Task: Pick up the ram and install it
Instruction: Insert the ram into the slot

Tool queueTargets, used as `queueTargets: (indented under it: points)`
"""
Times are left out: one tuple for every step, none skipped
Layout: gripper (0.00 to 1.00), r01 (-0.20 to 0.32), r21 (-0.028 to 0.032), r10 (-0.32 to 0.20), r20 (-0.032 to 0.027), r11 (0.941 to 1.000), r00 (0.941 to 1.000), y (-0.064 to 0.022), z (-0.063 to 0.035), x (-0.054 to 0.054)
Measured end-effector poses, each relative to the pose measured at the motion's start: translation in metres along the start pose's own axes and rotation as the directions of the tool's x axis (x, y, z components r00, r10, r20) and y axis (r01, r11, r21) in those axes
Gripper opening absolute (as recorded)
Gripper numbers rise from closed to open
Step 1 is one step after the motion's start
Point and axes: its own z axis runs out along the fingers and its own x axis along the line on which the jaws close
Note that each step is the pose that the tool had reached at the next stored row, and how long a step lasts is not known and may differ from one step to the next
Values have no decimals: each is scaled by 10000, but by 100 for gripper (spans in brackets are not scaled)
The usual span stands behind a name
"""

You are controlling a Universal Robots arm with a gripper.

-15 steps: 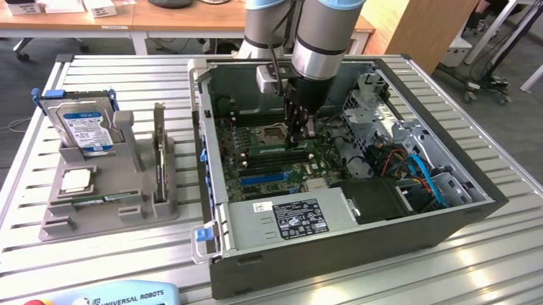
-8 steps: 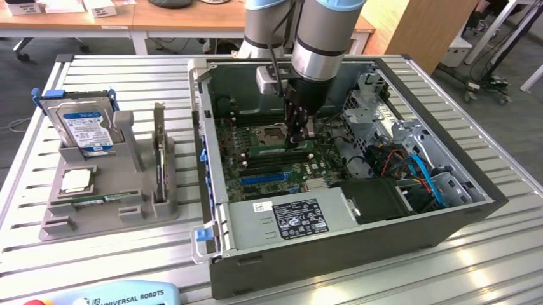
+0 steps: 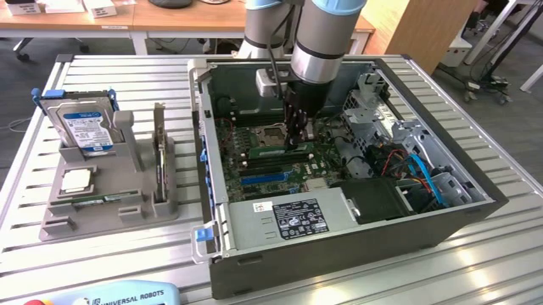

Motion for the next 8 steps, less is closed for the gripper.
queueTargets:
  points:
    - [11, 0, 0, 0, 0, 10000, 10000, 0, 6, 0]
    - [11, 0, 1, 0, 0, 10000, 10000, 0, 12, 0]
    - [11, 1, 0, -1, 0, 10000, 10000, -1, 18, 0]
    - [11, 0, 0, 0, 0, 10000, 10000, -1, 22, 0]
    - [11, 0, 0, 0, 0, 10000, 10000, -1, 27, 0]
    - [11, 0, 0, 0, 0, 10000, 10000, -1, 31, 0]
    - [11, 0, 0, 0, 0, 10000, 10000, -1, 36, 0]
    - [11, 0, 0, 0, -1, 10000, 10000, -1, 39, 0]
